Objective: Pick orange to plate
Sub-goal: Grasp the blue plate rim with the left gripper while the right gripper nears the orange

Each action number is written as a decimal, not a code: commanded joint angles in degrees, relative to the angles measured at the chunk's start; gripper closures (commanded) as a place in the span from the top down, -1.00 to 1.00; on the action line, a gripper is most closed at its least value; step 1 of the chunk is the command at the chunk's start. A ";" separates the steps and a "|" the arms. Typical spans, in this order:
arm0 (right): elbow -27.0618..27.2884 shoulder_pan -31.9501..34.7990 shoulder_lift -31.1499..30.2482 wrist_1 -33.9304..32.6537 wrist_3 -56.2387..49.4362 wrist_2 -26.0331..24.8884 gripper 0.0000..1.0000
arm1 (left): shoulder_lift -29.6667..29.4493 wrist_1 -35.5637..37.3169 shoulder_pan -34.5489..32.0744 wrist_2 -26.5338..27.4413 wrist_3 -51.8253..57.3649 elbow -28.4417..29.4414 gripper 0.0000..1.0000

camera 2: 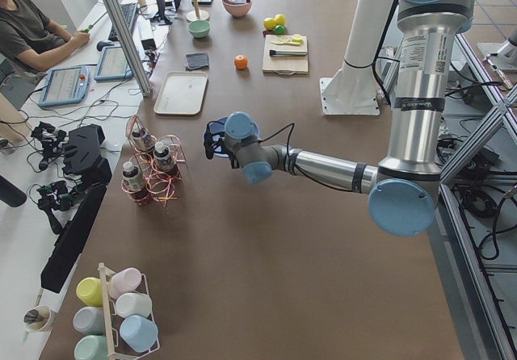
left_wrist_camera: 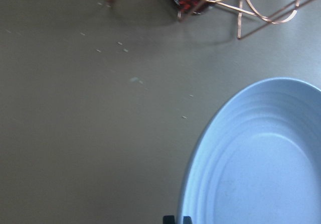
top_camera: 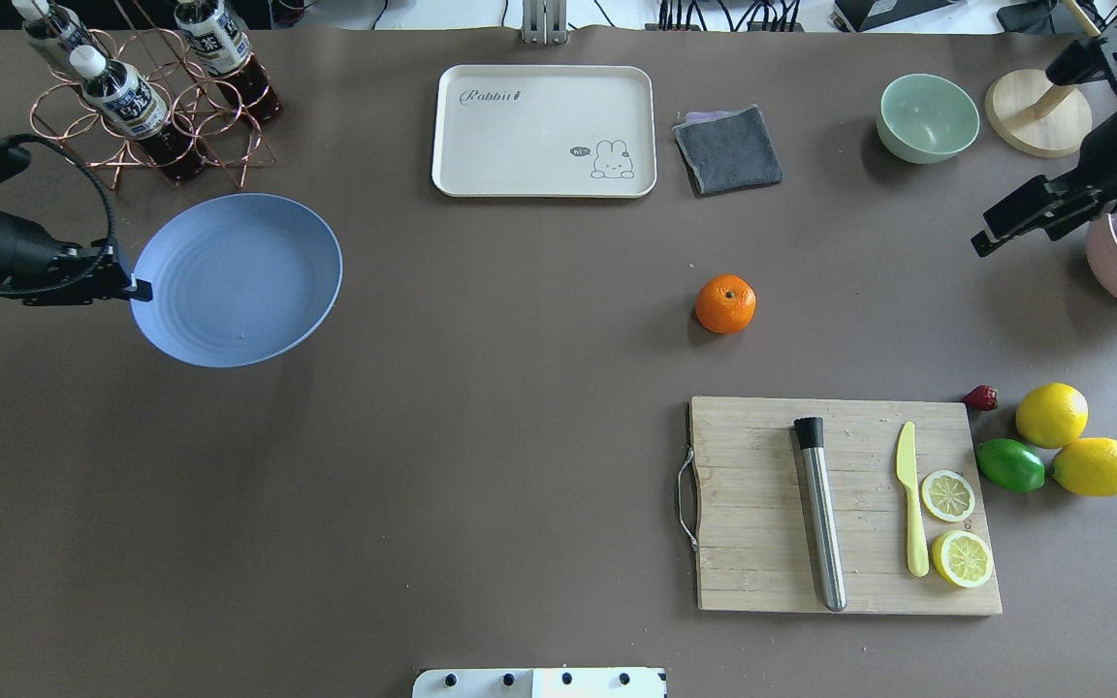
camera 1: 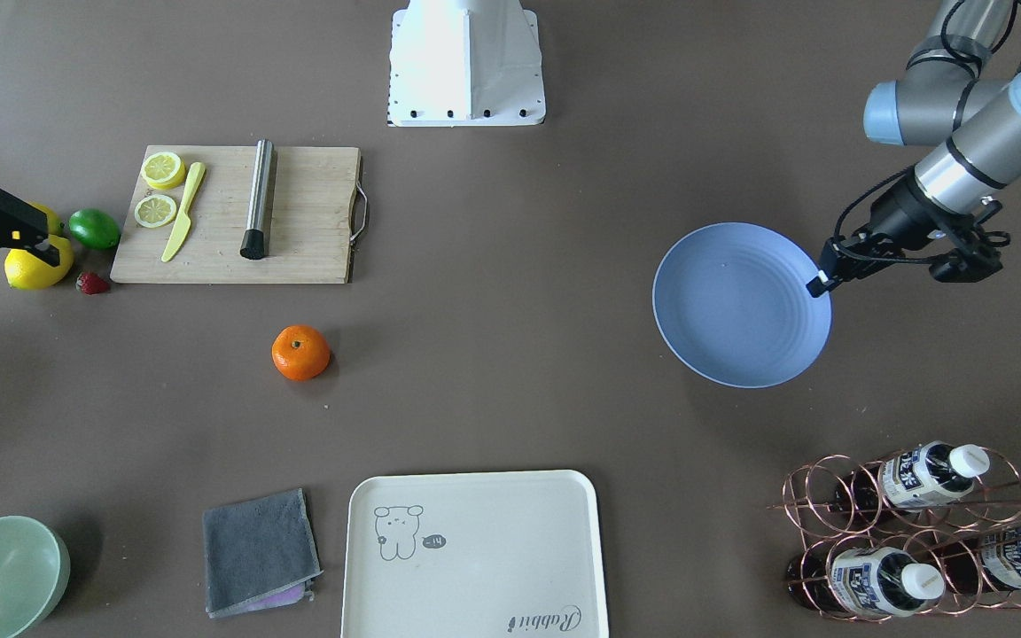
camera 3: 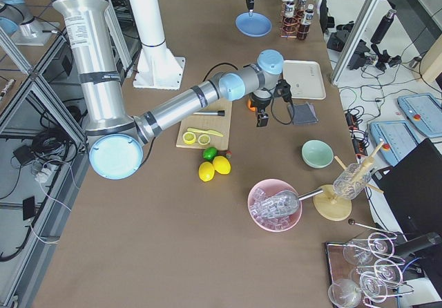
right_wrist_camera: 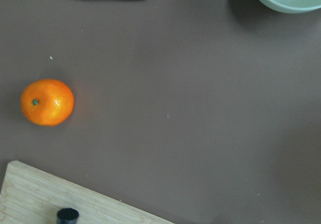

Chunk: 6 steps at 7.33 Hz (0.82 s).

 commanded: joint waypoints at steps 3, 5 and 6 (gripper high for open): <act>-2.15 -21.56 6.22 15.76 27.10 -18.31 1.00 | -13.01 11.29 22.23 22.76 -17.67 -2.81 -1.00; -8.66 -24.06 9.54 17.94 30.30 -20.11 1.00 | -19.18 11.37 26.73 28.32 -21.47 3.17 -1.00; -10.34 -24.24 9.56 17.94 29.52 -22.38 1.00 | -19.28 11.37 28.23 29.39 -21.91 3.19 -1.00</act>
